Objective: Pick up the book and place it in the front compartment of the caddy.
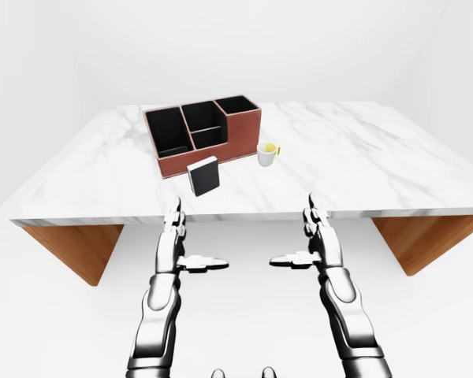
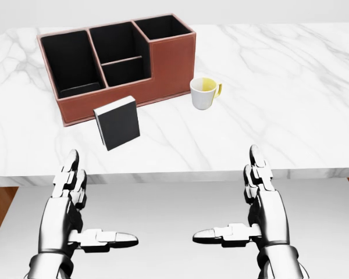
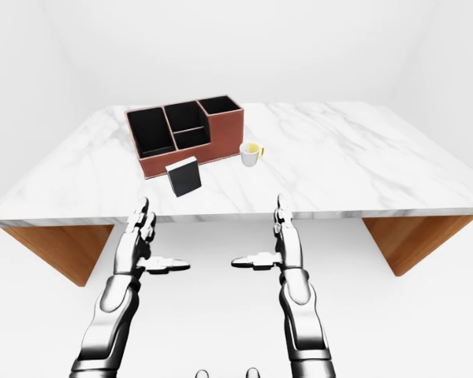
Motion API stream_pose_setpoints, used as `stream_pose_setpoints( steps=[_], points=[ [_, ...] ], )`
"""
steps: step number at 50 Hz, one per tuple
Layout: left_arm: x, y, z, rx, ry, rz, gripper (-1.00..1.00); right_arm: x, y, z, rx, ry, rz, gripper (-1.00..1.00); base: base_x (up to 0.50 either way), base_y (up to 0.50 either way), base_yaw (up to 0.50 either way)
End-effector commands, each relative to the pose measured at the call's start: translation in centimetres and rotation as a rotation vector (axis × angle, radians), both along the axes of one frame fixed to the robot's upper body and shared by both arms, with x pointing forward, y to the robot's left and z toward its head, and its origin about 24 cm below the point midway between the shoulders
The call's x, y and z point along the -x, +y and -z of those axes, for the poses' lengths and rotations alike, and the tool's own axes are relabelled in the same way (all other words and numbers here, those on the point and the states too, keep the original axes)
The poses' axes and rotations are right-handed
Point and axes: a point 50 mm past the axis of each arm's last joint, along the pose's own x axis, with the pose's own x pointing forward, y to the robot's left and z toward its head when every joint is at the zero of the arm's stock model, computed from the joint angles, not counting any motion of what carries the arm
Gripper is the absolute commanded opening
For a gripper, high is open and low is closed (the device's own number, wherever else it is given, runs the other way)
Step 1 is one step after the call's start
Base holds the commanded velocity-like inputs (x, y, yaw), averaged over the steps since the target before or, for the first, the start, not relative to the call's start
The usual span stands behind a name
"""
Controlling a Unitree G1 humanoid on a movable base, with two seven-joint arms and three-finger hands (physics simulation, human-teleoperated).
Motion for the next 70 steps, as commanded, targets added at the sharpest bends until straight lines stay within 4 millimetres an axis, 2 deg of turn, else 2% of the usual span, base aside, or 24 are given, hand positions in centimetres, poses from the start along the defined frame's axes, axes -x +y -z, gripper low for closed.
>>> stream_pose_setpoints(
  steps=[1,20,35,41,53,61,70],
  points=[
    [0.3,0.7,-0.1,-0.005,-0.001,0.006,1.00,0.0,-0.6,0.0,0.004,0.000,0.001,1.00,0.00,0.00,0.00],
    [0.2,0.8,-0.3,-0.015,0.009,-0.027,1.00,-0.1,-0.3,0.0,0.007,-0.010,-0.007,1.00,0.00,0.00,0.00],
    [0.4,0.6,-1.3,0.003,-0.004,-0.028,1.00,0.0,-0.1,-0.3,0.008,-0.015,-0.010,1.00,0.00,0.00,0.00],
    [0.5,0.4,-2.3,0.027,-0.050,-0.009,1.00,-0.1,0.1,-0.2,0.017,-0.018,-0.019,1.00,0.00,0.00,0.00],
    [0.7,0.7,-2.7,0.011,-0.065,-0.017,1.00,-0.1,0.2,-0.2,0.056,-0.039,-0.016,1.00,0.00,0.00,0.00],
    [0.5,1.1,-3.6,-0.011,-0.103,-0.034,1.00,-0.1,0.4,-0.9,0.062,-0.053,-0.015,1.00,0.00,0.00,0.00],
    [-0.6,1.4,-3.0,-0.030,-0.071,-0.043,1.00,-0.6,0.0,-0.9,0.072,-0.060,-0.005,1.00,0.00,0.00,0.00]
  ],
)
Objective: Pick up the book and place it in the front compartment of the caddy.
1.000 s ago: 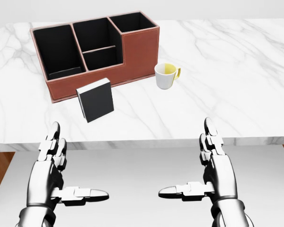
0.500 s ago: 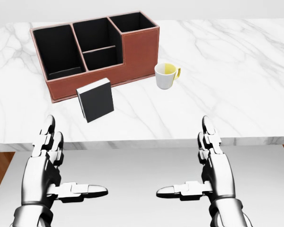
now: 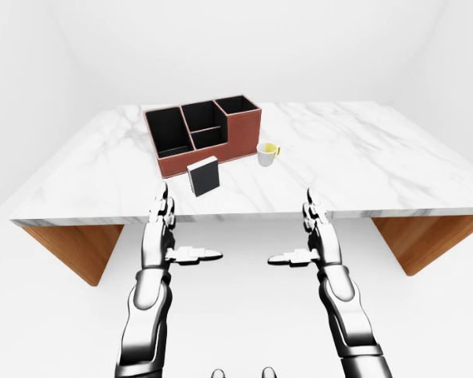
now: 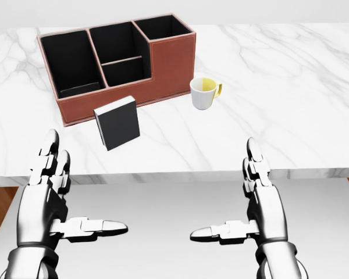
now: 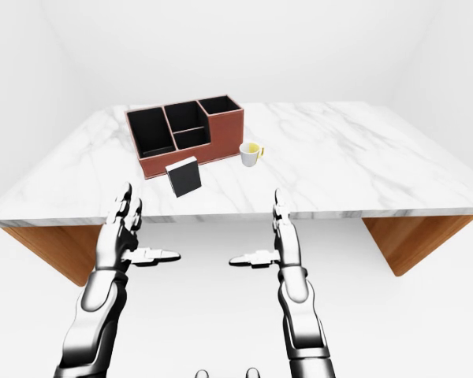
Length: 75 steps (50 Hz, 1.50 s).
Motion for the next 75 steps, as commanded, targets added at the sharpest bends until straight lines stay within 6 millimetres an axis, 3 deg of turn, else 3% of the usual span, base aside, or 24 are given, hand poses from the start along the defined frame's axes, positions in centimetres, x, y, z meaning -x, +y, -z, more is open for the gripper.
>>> stream_pose_setpoints(
  steps=[1,5,17,31,62,75],
  points=[
    [-1.3,0.5,1.0,-0.032,0.050,-0.012,1.00,-0.5,-0.4,0.0,0.013,-0.008,0.013,1.00,0.00,0.00,0.00],
    [-1.9,0.7,0.9,-0.033,0.052,-0.001,1.00,-0.4,-0.4,-0.3,0.017,-0.015,0.015,1.00,0.00,0.00,0.00],
    [-4.1,2.1,-2.0,-0.120,-0.044,-0.089,1.00,-1.1,-0.4,-1.0,0.034,-0.010,0.015,1.00,0.00,0.00,0.00],
    [-2.9,2.0,-5.4,-0.125,-0.196,-0.086,1.00,-1.4,-0.3,-1.0,0.014,-0.005,-0.020,1.00,0.14,0.00,0.00],
    [-1.4,1.9,-6.0,-0.174,-0.235,-0.090,1.00,-1.1,0.2,-1.0,0.009,-0.014,-0.043,1.00,0.50,-0.03,0.00],
    [-1.0,2.0,-6.2,-0.177,-0.245,-0.089,1.00,-0.7,0.5,-1.2,-0.001,-0.010,-0.051,1.00,0.34,-0.32,0.00]
  ],
)
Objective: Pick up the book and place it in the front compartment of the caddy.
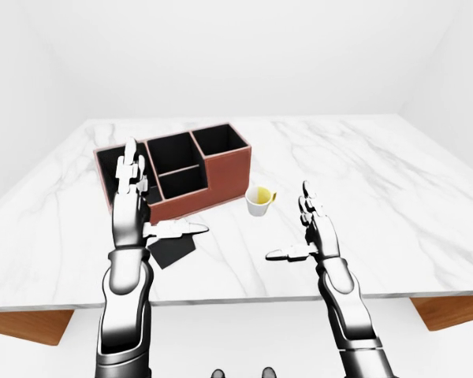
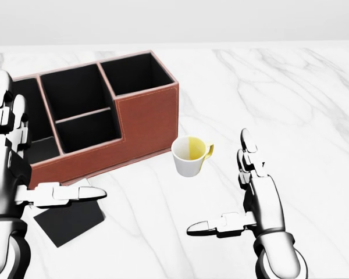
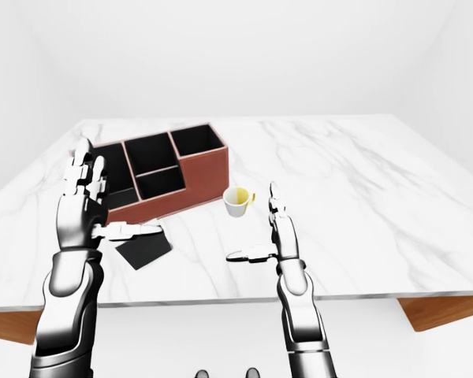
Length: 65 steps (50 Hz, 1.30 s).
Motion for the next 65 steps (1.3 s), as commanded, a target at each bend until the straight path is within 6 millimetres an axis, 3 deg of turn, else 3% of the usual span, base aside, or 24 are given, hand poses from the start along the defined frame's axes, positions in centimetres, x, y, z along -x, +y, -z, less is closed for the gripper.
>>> stream_pose_setpoints(
  steps=[1,10,32,65],
  points=[
    [-0.2,0.3,0.8,-0.013,0.040,-0.012,1.00,0.0,0.0,0.3,-0.013,0.010,-0.004,1.00,0.15,-0.11,0.00],
    [-0.4,0.2,1.6,-0.008,0.074,-0.011,1.00,0.2,0.2,0.3,-0.020,0.015,-0.013,1.00,0.01,0.00,0.00],
    [0.7,0.3,-0.7,-0.057,-0.025,-0.012,1.00,0.1,0.3,0.1,-0.001,-0.005,-0.019,1.00,0.30,0.00,0.00],
    [1.4,0.2,-1.1,-0.080,-0.048,-0.010,1.00,-0.2,0.0,0.4,-0.017,-0.012,-0.011,1.00,0.15,0.00,0.00]
  ],
)
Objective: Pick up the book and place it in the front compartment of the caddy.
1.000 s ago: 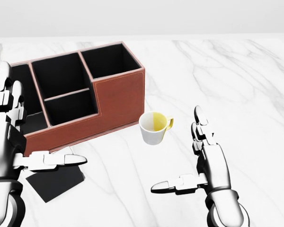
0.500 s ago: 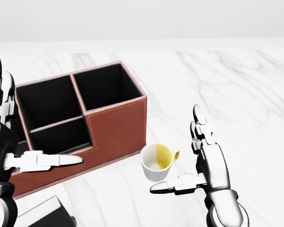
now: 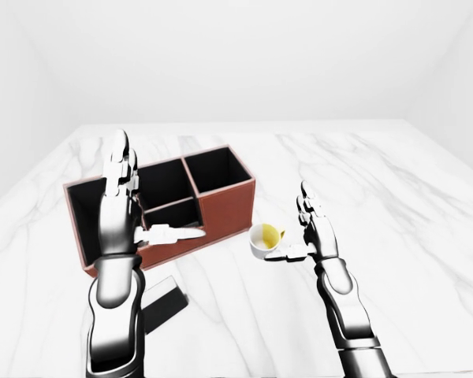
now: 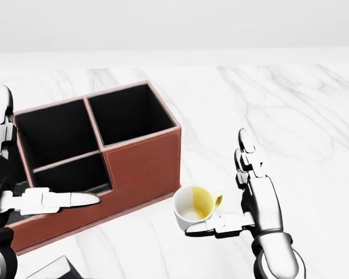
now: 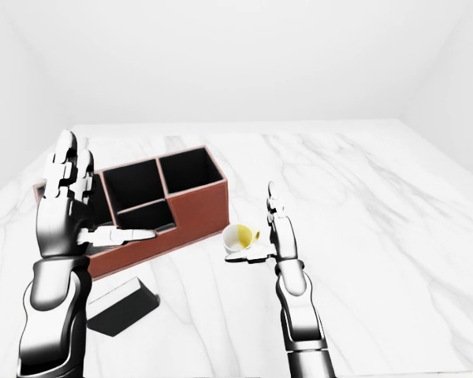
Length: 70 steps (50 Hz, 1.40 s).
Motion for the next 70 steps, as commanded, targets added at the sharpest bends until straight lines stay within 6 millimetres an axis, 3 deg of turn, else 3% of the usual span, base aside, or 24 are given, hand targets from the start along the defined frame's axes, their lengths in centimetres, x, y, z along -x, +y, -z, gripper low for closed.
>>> stream_pose_setpoints(
  steps=[1,20,41,48,70],
  points=[
    [-0.3,0.0,0.6,-0.019,0.031,-0.004,1.00,-0.2,-0.3,0.4,-0.008,0.007,0.009,1.00,0.32,0.00,0.00],
    [0.2,-0.1,0.6,-0.044,0.034,-0.007,1.00,0.3,-0.1,-0.1,-0.012,0.001,0.013,1.00,0.00,0.00,0.00],
    [2.7,0.9,1.8,-0.096,0.097,-0.056,1.00,0.4,-0.4,-0.1,-0.006,-0.012,0.029,1.00,0.07,0.00,0.00],
    [4.7,1.6,3.3,-0.149,0.195,-0.111,1.00,0.4,-0.7,-0.4,-0.007,-0.010,0.048,1.00,0.00,0.00,0.00],
    [8.5,3.5,7.9,-0.265,0.506,-0.321,1.00,0.4,-1.0,0.0,-0.014,-0.010,0.057,1.00,0.00,0.00,0.00]
  ],
)
